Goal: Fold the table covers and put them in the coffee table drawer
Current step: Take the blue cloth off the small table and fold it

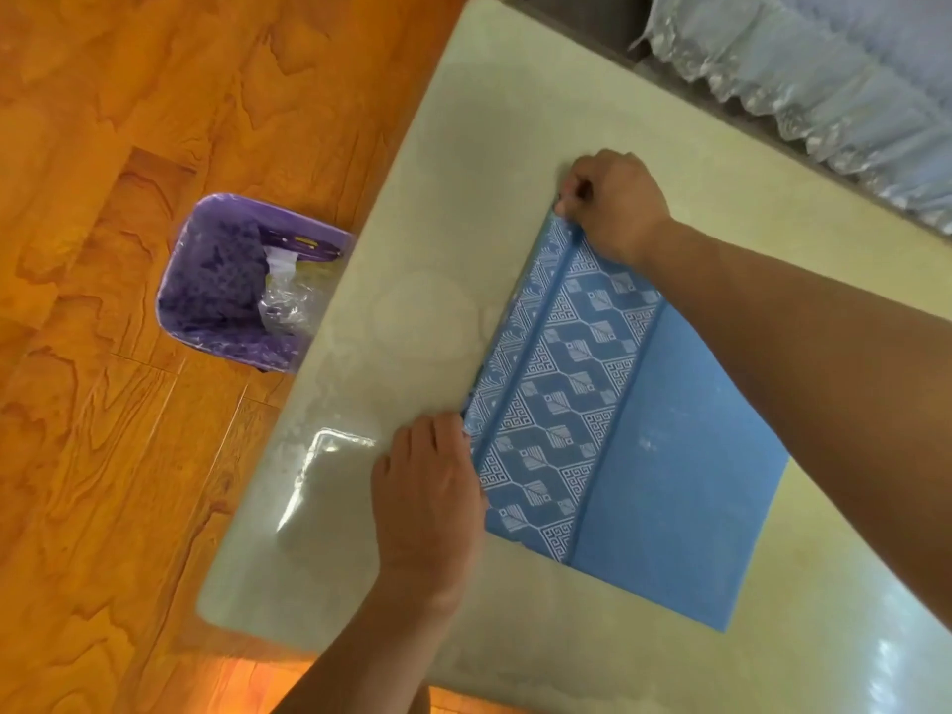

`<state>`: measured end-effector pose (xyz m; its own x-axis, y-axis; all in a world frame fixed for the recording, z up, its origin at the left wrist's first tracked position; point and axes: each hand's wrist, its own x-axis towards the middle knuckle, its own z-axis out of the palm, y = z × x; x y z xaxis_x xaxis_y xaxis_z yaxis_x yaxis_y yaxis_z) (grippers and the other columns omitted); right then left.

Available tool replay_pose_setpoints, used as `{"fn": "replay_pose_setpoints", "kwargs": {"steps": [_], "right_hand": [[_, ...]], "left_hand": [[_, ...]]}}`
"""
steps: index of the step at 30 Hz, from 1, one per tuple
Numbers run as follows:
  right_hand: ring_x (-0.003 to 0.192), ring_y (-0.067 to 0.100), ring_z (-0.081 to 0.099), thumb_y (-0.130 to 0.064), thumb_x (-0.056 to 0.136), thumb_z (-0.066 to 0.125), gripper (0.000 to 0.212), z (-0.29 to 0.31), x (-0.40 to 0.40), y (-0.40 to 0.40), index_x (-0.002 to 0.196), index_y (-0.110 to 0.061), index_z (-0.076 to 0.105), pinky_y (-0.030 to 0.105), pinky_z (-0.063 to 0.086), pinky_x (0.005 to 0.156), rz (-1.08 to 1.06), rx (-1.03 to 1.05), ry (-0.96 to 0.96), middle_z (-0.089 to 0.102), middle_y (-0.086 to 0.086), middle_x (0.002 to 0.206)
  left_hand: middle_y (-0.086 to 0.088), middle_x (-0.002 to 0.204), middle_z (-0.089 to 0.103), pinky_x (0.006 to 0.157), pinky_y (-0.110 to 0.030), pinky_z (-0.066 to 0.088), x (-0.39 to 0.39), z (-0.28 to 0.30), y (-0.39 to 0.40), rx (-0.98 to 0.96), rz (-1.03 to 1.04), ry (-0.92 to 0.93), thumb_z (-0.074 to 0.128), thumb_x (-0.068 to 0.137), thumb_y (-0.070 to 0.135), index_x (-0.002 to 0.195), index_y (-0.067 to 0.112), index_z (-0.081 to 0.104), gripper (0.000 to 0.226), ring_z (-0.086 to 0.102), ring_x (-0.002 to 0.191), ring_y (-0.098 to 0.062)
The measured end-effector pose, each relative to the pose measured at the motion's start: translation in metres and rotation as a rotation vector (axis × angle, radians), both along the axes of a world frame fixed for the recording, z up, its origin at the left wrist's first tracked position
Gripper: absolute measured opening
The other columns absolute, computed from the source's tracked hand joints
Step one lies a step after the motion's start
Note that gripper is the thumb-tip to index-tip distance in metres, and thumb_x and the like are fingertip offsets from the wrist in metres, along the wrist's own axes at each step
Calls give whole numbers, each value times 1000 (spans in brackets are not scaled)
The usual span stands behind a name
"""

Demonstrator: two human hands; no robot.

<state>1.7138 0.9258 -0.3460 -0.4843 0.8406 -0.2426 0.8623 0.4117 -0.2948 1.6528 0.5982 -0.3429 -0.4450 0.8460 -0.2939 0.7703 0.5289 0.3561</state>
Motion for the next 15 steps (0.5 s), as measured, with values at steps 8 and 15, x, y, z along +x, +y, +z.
{"fn": "replay_pose_setpoints", "kwargs": {"steps": [8, 15], "right_hand": [[103, 32, 56, -18, 88, 59, 26, -19, 12, -37, 111, -8, 66, 36, 45, 86, -96, 343, 195, 62, 12, 112], [135, 39, 43, -13, 101, 52, 32, -9, 70, -255, 129, -2, 61, 48, 33, 114, -212, 175, 335, 51, 21, 141]], "left_hand": [[-16, 164, 27, 124, -51, 18, 9, -27, 22, 166, -691, 86, 38, 107, 33, 158, 7, 29, 58, 16, 154, -36], [-24, 158, 35, 121, -56, 23, 11, -37, 21, 124, -746, 196, 43, 101, 37, 152, -2, 38, 64, 21, 152, -43]]}}
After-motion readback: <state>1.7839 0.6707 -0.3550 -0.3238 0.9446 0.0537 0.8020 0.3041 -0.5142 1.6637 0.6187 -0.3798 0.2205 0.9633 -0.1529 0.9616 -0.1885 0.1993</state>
